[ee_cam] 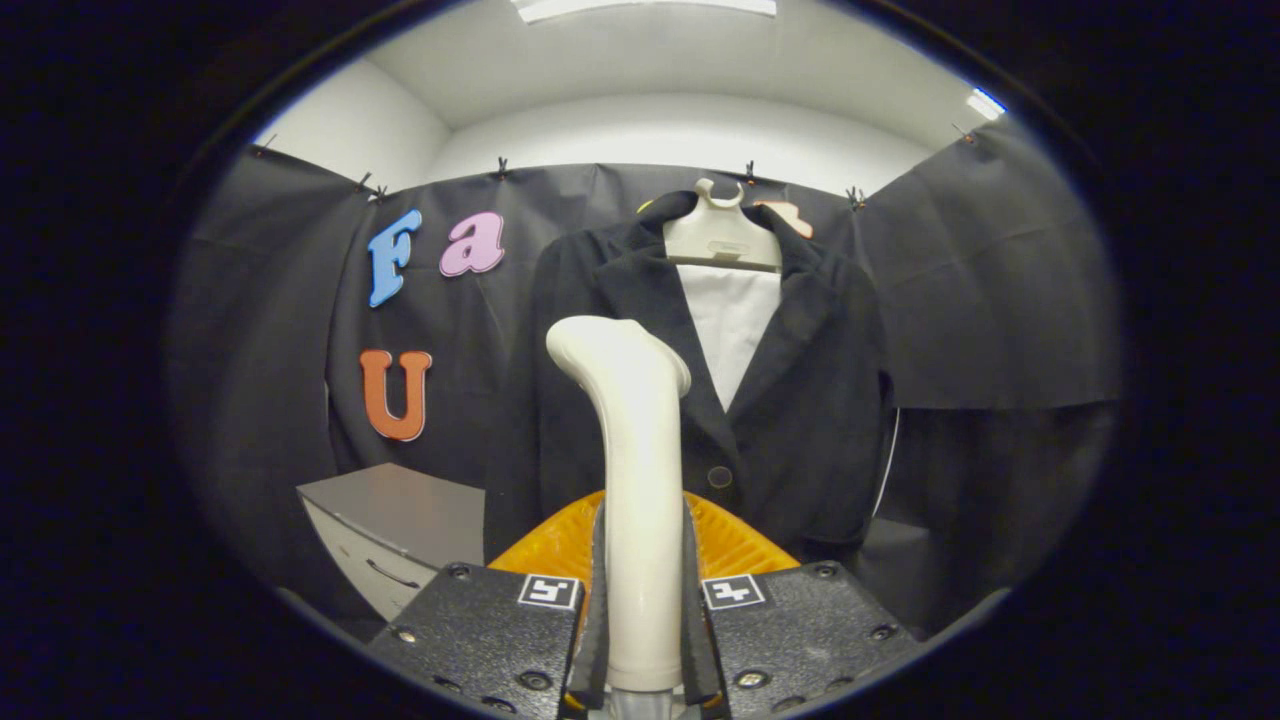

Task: Iron the clothes twice with a garment steamer, once on the left side and once on the right side.

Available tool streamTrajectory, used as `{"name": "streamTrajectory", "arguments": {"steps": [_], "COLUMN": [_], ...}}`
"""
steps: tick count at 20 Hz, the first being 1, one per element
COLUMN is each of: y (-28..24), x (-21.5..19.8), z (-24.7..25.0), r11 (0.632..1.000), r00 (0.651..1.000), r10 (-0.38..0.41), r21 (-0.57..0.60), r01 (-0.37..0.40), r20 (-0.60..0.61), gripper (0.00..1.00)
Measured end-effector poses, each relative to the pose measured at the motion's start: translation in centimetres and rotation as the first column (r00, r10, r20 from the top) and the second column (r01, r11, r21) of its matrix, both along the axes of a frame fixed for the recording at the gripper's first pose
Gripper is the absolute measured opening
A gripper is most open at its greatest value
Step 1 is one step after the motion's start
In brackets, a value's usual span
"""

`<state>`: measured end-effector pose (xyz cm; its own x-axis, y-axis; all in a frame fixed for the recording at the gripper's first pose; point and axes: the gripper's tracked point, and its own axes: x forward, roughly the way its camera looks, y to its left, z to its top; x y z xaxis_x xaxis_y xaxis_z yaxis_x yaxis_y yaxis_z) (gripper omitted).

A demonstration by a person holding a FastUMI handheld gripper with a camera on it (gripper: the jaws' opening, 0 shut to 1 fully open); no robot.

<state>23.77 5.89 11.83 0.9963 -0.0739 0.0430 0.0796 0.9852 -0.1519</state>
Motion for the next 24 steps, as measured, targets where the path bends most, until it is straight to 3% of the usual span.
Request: {"name": "streamTrajectory", "arguments": {"steps": [12,24], "y": [-1.4,-2.9], "x": [-1.8,-3.2], "z": [-6.3,-14.8], "r11": [0.996,0.987], "r00": [0.993,0.962], "r10": [-0.083,-0.16], "r21": [-0.048,-0.067], "r01": [0.079,0.149], "r20": [-0.081,-0.22], "gripper": [0.32,0.32]}}
